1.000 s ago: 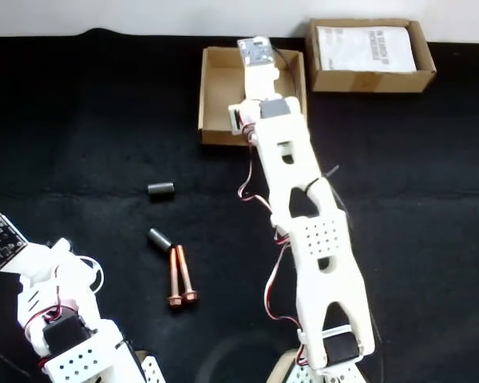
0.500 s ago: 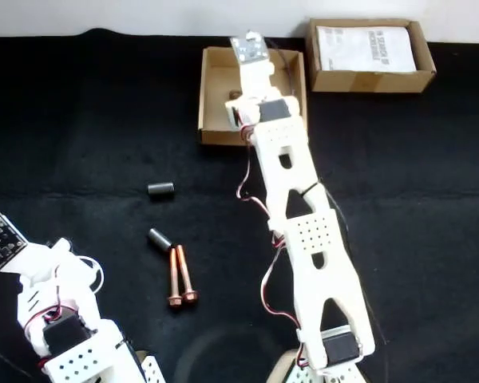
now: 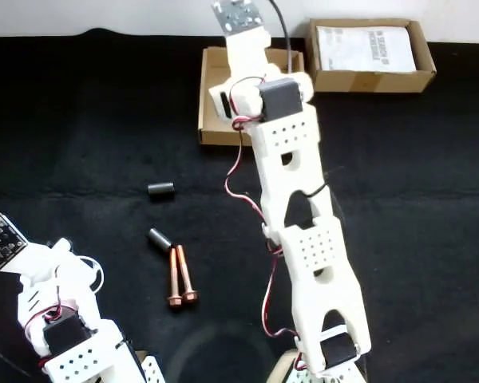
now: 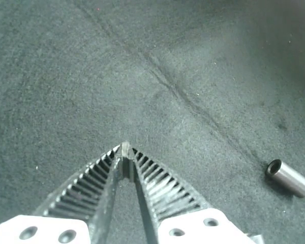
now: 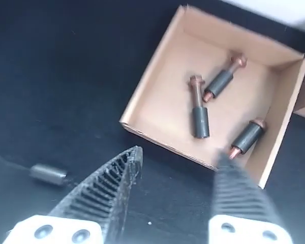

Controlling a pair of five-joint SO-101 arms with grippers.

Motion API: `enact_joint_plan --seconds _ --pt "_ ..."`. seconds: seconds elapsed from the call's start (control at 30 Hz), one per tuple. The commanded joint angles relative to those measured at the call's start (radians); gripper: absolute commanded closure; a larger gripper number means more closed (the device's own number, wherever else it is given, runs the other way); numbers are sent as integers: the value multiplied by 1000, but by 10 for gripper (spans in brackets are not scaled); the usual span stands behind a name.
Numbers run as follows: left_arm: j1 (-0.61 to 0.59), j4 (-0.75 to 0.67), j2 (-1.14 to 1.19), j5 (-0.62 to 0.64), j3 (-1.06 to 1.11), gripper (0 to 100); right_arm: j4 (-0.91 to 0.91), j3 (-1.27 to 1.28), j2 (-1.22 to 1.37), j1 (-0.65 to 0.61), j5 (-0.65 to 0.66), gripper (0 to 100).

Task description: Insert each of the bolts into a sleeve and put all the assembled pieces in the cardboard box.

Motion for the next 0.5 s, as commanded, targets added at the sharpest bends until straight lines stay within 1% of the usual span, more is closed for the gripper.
enact_joint_plan --seconds 0.0,0.03,0.1,0.2,0.27,0.37,0.47 --pt "59 35 -2 -6 19 991 22 -116 -170 15 -83 971" --pt "85 60 -2 -29 19 991 22 -116 -197 24 -103 979" --pt "136 123 -2 -129 15 991 24 -114 -248 36 -118 993" --pt "180 199 -2 -187 -1 991 24 -113 -317 44 -120 992" --pt "217 252 -2 -242 -18 991 25 -67 -367 44 -118 992" --pt "303 325 -1 -325 -39 991 25 139 -487 45 -121 992" --pt "414 391 -1 -423 -64 991 24 492 -647 56 -123 992"
